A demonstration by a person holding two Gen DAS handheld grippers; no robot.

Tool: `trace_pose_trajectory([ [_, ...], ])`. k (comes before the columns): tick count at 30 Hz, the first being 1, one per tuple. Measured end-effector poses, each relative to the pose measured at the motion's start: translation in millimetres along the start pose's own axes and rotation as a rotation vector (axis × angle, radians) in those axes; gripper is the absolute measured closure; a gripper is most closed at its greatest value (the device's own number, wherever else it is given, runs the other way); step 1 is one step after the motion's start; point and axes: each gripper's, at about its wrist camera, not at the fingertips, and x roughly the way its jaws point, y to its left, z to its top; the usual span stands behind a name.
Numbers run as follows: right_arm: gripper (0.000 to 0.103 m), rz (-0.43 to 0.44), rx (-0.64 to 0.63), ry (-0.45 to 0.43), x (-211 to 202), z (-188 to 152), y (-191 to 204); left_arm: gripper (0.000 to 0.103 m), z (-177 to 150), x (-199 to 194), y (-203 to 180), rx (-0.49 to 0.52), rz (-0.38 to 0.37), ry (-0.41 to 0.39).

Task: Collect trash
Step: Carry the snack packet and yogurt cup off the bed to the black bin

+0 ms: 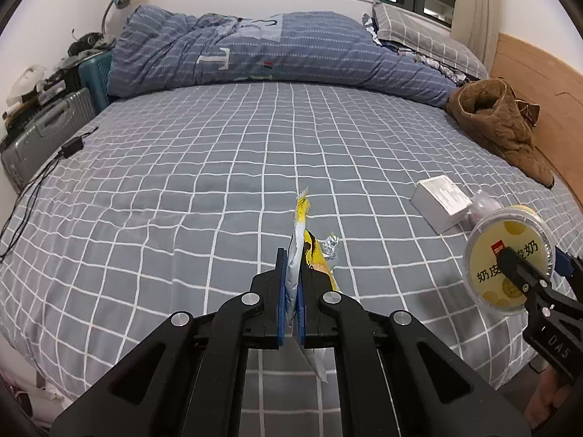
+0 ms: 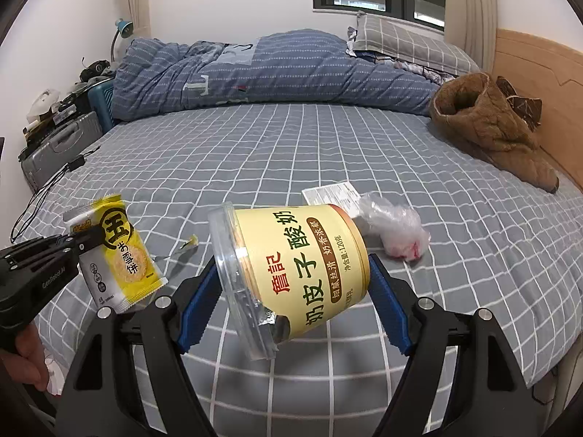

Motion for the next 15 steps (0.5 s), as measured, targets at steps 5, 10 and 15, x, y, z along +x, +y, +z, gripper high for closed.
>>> trace_pose_trajectory([
  [5, 0.029, -0.004, 0.009, -0.003, -12, -6, 2, 0.099, -9, -12, -2, -0.003, -0.006, -0.003],
  [10, 0.029, -0.008, 0.007, -0.002, -22, -11, 4, 0.099, -19, -25, -2, -0.01, -0.015, -0.011],
  [15, 0.029, -0.013, 0.002, -0.007, -34, -16, 7, 0.099, -27, -39, -2, -0.02, -0.021, -0.017],
])
